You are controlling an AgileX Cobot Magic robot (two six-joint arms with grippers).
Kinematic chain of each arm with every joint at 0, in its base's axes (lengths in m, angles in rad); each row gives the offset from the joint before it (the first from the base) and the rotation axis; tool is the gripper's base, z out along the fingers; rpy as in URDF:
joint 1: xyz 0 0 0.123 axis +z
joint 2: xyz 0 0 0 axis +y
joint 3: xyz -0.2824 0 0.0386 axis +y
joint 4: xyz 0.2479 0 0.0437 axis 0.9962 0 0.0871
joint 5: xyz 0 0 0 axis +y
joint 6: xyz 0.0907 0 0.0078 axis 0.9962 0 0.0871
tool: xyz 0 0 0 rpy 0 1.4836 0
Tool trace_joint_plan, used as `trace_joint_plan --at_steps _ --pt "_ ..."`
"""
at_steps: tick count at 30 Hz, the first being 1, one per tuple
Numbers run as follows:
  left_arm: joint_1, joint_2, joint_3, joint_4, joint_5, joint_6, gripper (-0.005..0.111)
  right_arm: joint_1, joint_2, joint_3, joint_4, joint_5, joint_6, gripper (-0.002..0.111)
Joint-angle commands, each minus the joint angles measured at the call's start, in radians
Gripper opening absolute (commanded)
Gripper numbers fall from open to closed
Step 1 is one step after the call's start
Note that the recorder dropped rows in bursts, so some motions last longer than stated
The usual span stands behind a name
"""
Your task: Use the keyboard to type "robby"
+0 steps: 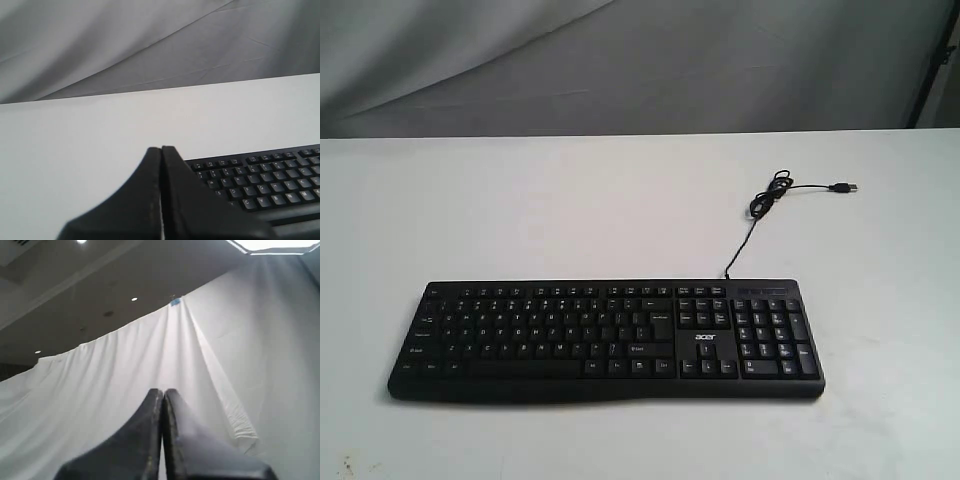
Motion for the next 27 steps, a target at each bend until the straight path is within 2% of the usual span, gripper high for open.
trace_joint_plan --at_steps 1,4,11,13,18,24,27 --pt "-0.006 -0.003 0.004 0.005 -0.006 -0.003 0.000 0.001 0.201 -0.150 -0.191 -0.036 0.195 0.000" --pt "-0.006 -0.003 0.004 0.005 -0.006 -0.003 0.000 0.001 0.392 -0.310 -0.399 -0.094 0.327 0.000" --pt "-0.006 -0.003 0.004 0.005 -0.006 -0.003 0.000 0.001 0.834 -0.784 -1.306 -0.101 1.018 0.000" --pt "-0.006 -0.003 0.004 0.005 -0.006 -0.003 0.000 0.001 0.925 -0.889 -1.426 -0.100 1.026 0.000" --pt "-0.006 -0.003 0.004 0.005 -0.006 -0.003 0.000 0.001 1.049 -1.074 -1.476 -0.050 0.877 0.000" --pt "-0.006 -0.003 0.004 0.005 -0.006 -0.003 0.000 0.001 1.144 -1.194 -1.493 0.040 1.051 0.000" --pt "-0.006 -0.003 0.004 0.005 -0.006 -0.003 0.000 0.001 1.218 -1.221 -1.493 0.013 1.009 0.000"
